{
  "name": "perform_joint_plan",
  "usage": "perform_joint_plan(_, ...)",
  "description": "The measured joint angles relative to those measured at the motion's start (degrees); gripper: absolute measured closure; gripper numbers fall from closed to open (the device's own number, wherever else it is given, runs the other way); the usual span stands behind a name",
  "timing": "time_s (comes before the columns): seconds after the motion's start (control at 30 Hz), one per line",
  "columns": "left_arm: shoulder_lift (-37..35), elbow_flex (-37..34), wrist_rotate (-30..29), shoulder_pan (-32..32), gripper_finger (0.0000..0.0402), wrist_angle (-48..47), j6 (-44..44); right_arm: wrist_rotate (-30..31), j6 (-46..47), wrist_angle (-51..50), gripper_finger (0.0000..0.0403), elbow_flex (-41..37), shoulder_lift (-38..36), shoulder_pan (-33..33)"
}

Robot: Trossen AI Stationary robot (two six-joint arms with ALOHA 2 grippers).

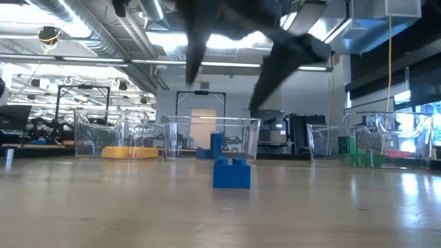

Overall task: Sort & place blocks by color
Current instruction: Put the blue game piece into the middle transparent bin

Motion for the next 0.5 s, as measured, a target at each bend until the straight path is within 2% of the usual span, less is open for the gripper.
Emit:
perform_joint_plan(0.2,0.0,0.0,0.0,0.0,0.0205,0.0,0.0,-3.1,2.9,-6.2,0.0047,6.4,9.4,0.0)
perform_joint_plan(0.5,0.0,0.0,0.0,0.0,0.0205,0.0,-0.1,-3.1,10.9,-6.9,0.0048,7.8,14.8,0.0)
